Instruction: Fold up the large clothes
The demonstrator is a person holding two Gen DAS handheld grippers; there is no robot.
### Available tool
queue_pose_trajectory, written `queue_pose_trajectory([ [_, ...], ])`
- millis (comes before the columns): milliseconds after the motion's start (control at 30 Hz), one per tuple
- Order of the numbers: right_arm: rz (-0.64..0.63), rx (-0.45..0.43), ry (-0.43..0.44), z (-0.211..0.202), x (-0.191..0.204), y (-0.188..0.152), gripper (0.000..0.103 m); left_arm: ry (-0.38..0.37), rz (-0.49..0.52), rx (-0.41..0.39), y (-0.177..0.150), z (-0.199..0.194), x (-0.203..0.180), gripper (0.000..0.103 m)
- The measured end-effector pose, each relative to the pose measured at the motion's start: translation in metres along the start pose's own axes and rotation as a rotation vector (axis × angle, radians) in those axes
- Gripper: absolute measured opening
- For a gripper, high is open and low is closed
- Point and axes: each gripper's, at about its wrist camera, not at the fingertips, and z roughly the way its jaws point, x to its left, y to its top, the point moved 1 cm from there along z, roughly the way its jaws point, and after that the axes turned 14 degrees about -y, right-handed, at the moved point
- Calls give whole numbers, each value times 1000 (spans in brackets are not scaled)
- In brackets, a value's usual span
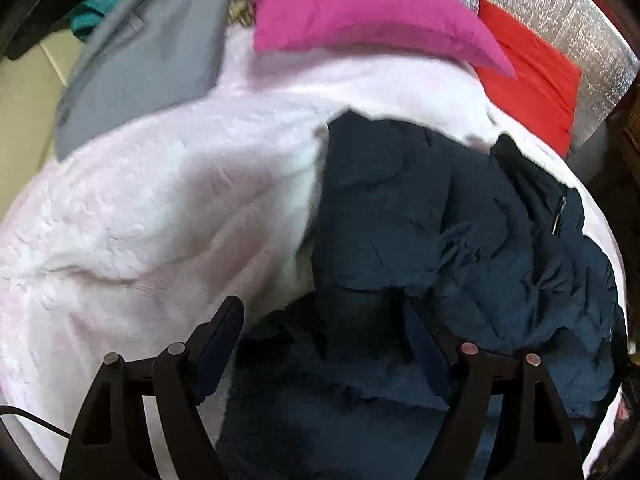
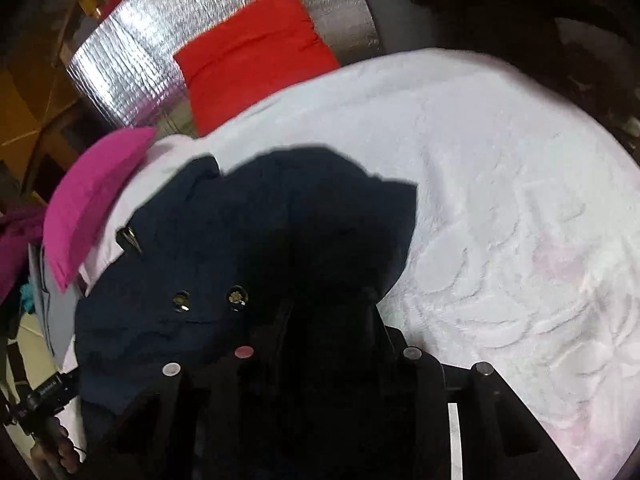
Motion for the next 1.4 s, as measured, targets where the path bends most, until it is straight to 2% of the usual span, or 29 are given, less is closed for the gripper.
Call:
queue_pose_trajectory([
  [100,37,-92,-22,-30,-13,4,50,-5,46,-62,2,-20,-12,81],
  [167,59,-145,26,-48,-19,1,51,-27,72,-94,0,-29,-24,82],
  [267,32,-159,164,-59,-2,-6,51,-77,127,-125,-4,-36,-48,82],
  [367,-59,-105,301,-59,34,-23,49,-136,181,-120,-11,-35,-76,82],
  [433,-135,-73,331,-55,63,-38,41,-160,218,-102,-18,-30,-94,82],
  [533,-169,-31,362,-47,83,-53,38,-167,256,-70,-24,-16,-112,82],
  [600,-156,20,374,-36,90,-57,38,-152,278,-44,-31,-6,-120,82],
  [700,-169,139,312,-1,99,-67,35,-84,313,50,-41,24,-121,84],
  [767,-155,184,306,12,98,-70,27,-65,337,55,-43,30,-123,85],
  [833,-153,210,326,7,95,-67,27,-60,346,68,-40,28,-124,85],
  [967,-116,231,374,-7,74,-63,29,-129,259,84,-30,14,-111,85],
  [1000,-101,240,393,-10,68,-62,32,-149,218,88,-26,10,-103,85],
  [1067,-70,256,421,-14,56,-61,49,-195,139,86,-21,0,-86,85],
  [1100,-54,265,445,-17,50,-63,61,-221,92,81,-18,-6,-75,85],
  [1133,-46,271,464,-19,52,-64,64,-237,53,77,-16,-10,-66,85],
  [1267,-5,345,530,-23,47,-77,64,-265,-97,72,-21,-20,-31,85],
  [1400,104,467,581,-3,44,-96,64,-281,-226,131,-30,-12,-8,85],
])
